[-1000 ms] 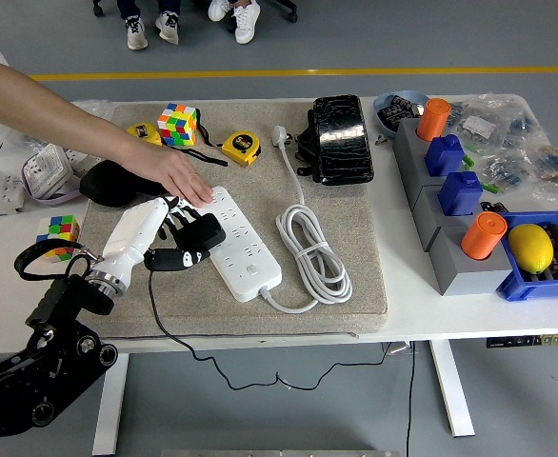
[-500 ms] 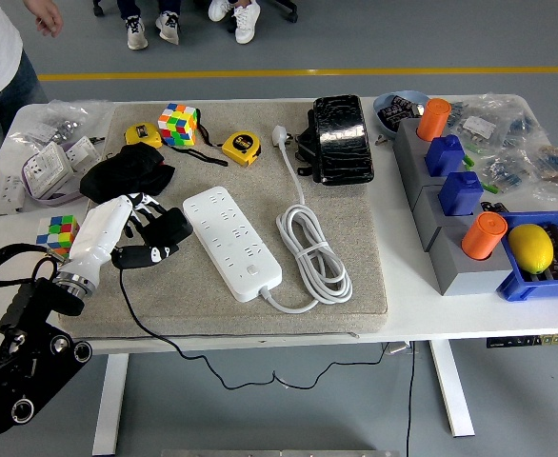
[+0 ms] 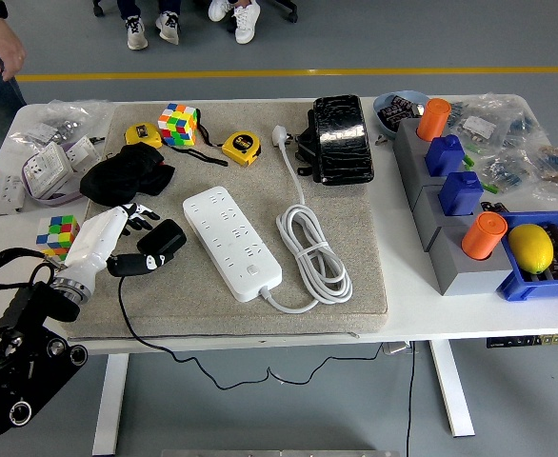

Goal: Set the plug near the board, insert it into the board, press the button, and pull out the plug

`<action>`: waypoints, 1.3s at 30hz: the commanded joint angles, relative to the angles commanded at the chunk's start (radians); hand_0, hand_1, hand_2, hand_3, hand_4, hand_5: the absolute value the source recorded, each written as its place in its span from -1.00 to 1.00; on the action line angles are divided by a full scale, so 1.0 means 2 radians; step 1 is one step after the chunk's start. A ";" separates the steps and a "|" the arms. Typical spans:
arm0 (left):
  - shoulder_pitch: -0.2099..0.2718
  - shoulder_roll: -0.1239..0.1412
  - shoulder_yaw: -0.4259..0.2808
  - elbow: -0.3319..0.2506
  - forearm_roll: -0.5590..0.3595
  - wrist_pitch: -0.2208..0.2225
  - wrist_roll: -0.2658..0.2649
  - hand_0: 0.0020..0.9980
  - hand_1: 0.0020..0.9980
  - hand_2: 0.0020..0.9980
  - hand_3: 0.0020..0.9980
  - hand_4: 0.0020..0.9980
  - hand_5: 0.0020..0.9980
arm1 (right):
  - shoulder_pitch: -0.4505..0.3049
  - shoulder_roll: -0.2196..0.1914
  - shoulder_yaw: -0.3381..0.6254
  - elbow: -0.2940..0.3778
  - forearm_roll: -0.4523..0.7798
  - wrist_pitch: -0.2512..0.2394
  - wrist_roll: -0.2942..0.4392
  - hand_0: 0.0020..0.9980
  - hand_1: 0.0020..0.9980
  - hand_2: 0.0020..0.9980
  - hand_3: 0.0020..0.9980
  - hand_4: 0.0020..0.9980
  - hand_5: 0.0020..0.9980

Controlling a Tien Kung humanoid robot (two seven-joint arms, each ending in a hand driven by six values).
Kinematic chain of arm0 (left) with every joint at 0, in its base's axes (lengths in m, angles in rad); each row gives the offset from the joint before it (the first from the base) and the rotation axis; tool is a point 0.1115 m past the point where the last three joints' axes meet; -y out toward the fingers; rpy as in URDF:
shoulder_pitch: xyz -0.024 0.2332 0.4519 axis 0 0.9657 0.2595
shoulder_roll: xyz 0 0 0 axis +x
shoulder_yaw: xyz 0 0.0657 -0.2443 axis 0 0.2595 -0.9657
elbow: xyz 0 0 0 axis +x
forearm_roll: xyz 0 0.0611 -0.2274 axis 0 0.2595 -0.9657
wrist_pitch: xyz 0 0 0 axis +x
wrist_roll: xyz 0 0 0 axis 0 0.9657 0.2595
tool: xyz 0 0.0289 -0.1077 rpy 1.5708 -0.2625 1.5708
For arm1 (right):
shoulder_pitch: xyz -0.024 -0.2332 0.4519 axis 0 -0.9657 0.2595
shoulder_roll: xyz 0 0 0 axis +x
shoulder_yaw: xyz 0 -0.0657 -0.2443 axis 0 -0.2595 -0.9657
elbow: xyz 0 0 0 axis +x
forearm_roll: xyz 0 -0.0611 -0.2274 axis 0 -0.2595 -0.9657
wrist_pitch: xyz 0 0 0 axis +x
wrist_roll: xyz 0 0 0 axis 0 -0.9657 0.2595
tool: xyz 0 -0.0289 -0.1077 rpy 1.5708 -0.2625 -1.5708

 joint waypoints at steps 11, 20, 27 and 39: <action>0.010 0.005 -0.026 -0.032 -0.068 0.008 -0.040 0.46 0.62 0.60 0.73 1.00 0.30 | 0.000 -0.001 -0.007 -0.001 0.005 0.000 0.000 -0.04 0.15 0.06 0.02 0.69 -0.31; 0.006 0.005 -0.044 -0.012 -0.260 -0.041 -0.139 -0.18 0.08 0.07 0.12 0.82 -0.25 | 0.005 -0.004 -0.052 -0.004 0.038 0.000 -0.008 -0.05 0.16 0.06 0.02 0.69 -0.31; 0.007 0.000 -0.063 -0.010 -0.405 -0.065 -0.174 -0.21 -0.01 0.05 0.11 0.71 -0.35 | 0.007 -0.002 -0.086 -0.012 0.075 0.003 -0.015 -0.04 0.16 0.06 0.02 0.69 -0.30; 0.010 -0.007 -0.090 -0.009 -0.479 -0.072 -0.170 -0.25 -0.06 0.05 0.11 0.60 -0.46 | 0.009 0.002 -0.078 -0.013 0.074 0.005 -0.018 -0.05 0.17 0.07 0.02 0.70 -0.29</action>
